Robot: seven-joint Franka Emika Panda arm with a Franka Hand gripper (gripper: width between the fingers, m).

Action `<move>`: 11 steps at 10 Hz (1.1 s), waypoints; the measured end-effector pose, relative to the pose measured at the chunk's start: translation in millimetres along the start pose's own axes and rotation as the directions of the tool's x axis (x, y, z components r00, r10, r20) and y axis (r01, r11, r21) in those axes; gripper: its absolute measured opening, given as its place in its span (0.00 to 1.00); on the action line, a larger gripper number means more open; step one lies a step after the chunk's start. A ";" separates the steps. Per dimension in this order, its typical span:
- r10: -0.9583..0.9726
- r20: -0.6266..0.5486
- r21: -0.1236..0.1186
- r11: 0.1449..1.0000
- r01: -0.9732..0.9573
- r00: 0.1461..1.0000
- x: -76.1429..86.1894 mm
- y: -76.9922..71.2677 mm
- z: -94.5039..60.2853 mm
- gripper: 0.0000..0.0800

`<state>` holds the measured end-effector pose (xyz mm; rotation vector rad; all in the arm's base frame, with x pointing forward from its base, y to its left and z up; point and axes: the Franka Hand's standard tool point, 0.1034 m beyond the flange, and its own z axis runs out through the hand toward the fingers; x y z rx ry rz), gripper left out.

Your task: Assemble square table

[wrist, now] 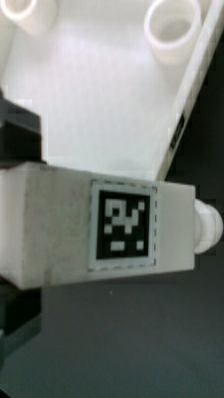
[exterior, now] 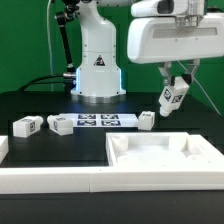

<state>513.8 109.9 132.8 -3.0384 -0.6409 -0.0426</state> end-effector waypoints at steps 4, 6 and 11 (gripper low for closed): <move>-0.064 0.002 0.001 0.998 0.064 0.998 7.8 3.4 7.1 0.36; -0.063 0.005 0.003 0.998 0.063 0.998 7.5 3.8 7.6 0.36; -0.035 0.009 0.002 0.999 0.035 0.999 25.9 22.8 -11.2 0.36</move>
Offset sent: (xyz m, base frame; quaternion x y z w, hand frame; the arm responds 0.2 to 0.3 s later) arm 0.0000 0.0000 0.0000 0.0000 0.0000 0.0000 1.0000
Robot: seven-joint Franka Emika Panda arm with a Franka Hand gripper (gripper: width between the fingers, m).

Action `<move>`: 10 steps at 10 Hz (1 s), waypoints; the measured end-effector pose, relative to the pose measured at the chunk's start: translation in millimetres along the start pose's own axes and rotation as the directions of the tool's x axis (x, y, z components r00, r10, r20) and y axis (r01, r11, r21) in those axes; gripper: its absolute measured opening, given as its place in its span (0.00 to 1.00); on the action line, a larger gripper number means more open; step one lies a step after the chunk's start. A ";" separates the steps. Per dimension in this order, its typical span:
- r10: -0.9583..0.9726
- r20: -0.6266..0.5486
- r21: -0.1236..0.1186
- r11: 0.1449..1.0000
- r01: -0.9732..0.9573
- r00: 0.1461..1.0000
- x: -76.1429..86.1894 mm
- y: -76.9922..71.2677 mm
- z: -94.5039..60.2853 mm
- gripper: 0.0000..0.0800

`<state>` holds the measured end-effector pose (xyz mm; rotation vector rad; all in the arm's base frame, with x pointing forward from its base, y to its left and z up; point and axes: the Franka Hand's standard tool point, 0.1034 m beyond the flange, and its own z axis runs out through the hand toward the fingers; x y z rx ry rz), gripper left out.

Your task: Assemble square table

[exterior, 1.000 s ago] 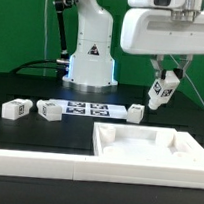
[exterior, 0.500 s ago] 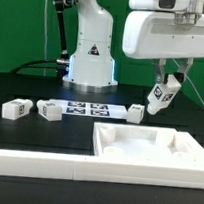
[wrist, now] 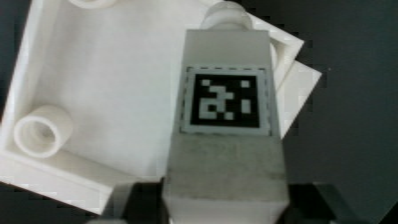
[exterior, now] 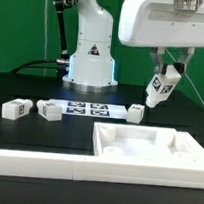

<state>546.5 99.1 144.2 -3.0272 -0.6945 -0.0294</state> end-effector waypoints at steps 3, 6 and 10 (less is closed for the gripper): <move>0.000 -0.058 -0.015 1.000 0.000 0.998 5.9 4.6 -0.3 0.36; 0.137 -0.225 0.023 0.990 -0.136 0.965 26.7 30.9 -11.8 0.36; 0.162 -0.286 0.018 0.986 -0.163 0.944 25.3 32.4 -5.4 0.36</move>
Offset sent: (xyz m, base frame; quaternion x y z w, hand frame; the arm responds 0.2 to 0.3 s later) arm 0.0123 -0.0108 0.0081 0.0337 0.1538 0.0161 0.9874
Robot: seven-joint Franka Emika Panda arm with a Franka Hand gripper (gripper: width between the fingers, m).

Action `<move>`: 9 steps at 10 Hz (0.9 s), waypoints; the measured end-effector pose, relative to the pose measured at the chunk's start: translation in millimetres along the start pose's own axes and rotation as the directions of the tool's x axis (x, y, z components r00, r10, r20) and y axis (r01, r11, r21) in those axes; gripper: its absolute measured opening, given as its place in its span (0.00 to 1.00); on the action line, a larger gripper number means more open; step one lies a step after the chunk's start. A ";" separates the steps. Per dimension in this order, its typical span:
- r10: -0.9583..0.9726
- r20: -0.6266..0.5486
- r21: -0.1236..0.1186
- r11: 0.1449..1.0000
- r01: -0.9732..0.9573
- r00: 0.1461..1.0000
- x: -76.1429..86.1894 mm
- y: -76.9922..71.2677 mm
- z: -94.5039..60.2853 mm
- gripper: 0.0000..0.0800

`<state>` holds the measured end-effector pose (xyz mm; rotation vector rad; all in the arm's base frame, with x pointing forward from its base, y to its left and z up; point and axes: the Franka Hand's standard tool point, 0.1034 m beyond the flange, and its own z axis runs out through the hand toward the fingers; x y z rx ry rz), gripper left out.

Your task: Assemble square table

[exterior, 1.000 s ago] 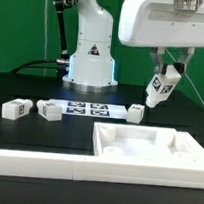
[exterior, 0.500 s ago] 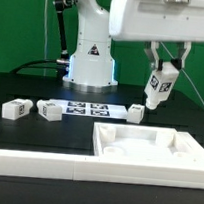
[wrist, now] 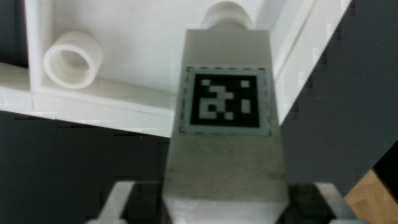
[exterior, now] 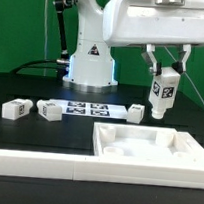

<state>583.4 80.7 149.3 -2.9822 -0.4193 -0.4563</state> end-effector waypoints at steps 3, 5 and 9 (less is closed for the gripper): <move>0.004 0.005 0.014 1.000 -0.004 1.000 6.6 -6.7 15.7 0.36; -0.007 -0.007 0.022 1.000 0.007 1.000 20.1 -12.5 24.8 0.36; -0.015 -0.030 0.013 1.000 0.016 0.999 23.6 -10.5 28.5 0.36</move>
Offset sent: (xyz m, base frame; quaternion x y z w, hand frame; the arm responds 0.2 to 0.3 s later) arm 0.0300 0.0280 -0.0033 0.0199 0.0329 0.0195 0.9991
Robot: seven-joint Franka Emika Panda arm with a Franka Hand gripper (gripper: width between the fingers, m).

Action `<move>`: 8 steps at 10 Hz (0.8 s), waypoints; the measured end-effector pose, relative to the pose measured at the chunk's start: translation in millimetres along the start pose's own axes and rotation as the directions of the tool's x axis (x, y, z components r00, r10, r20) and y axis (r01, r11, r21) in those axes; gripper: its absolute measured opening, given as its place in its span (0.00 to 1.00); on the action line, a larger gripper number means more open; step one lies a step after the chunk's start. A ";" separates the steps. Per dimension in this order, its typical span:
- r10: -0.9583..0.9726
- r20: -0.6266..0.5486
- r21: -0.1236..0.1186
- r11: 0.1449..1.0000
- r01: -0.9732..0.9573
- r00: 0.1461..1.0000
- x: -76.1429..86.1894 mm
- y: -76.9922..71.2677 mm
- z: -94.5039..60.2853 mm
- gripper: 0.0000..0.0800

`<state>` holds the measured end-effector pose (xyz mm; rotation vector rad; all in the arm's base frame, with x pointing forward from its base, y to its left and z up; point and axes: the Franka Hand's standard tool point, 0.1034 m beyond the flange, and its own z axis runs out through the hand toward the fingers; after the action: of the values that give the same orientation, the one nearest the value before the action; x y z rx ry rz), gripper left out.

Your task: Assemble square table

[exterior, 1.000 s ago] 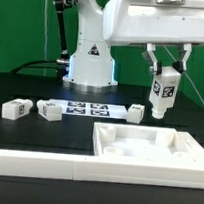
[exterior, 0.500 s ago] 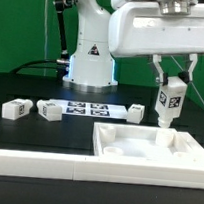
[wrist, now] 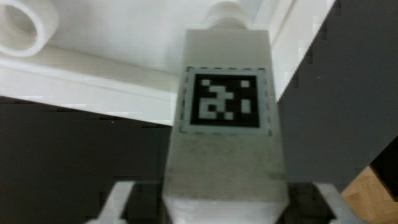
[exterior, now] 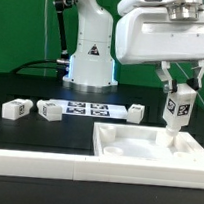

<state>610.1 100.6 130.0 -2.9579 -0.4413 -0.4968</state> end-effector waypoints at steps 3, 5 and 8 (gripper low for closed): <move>0.002 -0.071 -0.028 1.000 -0.004 0.997 4.6 3.6 0.2 0.36; -0.002 -0.092 -0.030 1.000 -0.001 0.996 18.9 4.7 -5.2 0.36; -0.001 -0.103 -0.035 0.999 -0.002 0.995 17.9 5.9 -4.9 0.36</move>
Offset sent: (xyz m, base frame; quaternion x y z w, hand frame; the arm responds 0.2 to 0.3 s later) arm 0.0208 0.0096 0.0116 0.0205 -0.0081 0.0060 0.9997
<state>626.6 99.0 140.3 -2.9487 -0.4253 -0.6598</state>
